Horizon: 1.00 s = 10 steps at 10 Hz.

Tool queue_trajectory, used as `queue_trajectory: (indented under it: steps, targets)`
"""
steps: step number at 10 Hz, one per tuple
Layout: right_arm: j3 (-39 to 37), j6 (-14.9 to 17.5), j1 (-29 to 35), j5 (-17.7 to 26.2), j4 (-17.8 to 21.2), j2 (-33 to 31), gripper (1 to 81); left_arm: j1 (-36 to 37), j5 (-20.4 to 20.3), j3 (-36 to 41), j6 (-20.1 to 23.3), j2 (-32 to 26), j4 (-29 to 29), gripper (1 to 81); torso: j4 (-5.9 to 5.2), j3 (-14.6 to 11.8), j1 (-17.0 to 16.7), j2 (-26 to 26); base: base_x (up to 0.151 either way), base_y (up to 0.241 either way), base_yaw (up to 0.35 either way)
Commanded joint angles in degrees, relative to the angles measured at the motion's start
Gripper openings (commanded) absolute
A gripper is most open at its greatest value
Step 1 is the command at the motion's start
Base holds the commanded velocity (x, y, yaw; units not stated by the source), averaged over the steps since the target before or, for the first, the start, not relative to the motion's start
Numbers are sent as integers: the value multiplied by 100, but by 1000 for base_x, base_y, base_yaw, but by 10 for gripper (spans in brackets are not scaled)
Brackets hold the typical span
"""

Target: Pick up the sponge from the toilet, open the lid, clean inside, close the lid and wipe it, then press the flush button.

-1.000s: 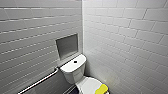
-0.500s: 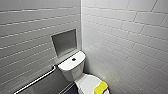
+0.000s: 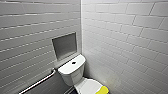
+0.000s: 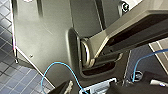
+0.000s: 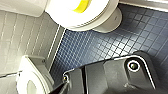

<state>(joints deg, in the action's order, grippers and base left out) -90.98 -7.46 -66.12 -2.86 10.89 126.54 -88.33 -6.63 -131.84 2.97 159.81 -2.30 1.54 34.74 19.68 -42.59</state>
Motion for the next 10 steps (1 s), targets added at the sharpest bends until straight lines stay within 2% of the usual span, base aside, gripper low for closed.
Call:
queue_trajectory:
  steps: [1,3,4,7,10]
  targets:
    - [-51,-132,595,331,115,-328,811,-126,356,88,1,-19,-7,811,0,0,341,-527,0,0,0]
    - [-103,-413,823,331,133,-346,811,-435,347,71,27,130,-60,811,0,0,614,-962,0,0,0]
    - [-77,-484,911,287,133,-346,811,-566,347,71,37,192,-68,811,0,398,767,-1207,0,0,0]
    - [-103,-766,1245,269,133,-328,811,-831,347,-17,37,307,-77,811,0,781,1088,-1742,0,0,0]
    - [-94,-1029,1684,313,133,-302,811,-928,347,-534,45,631,-77,811,0,1352,1475,-2352,0,0,0]
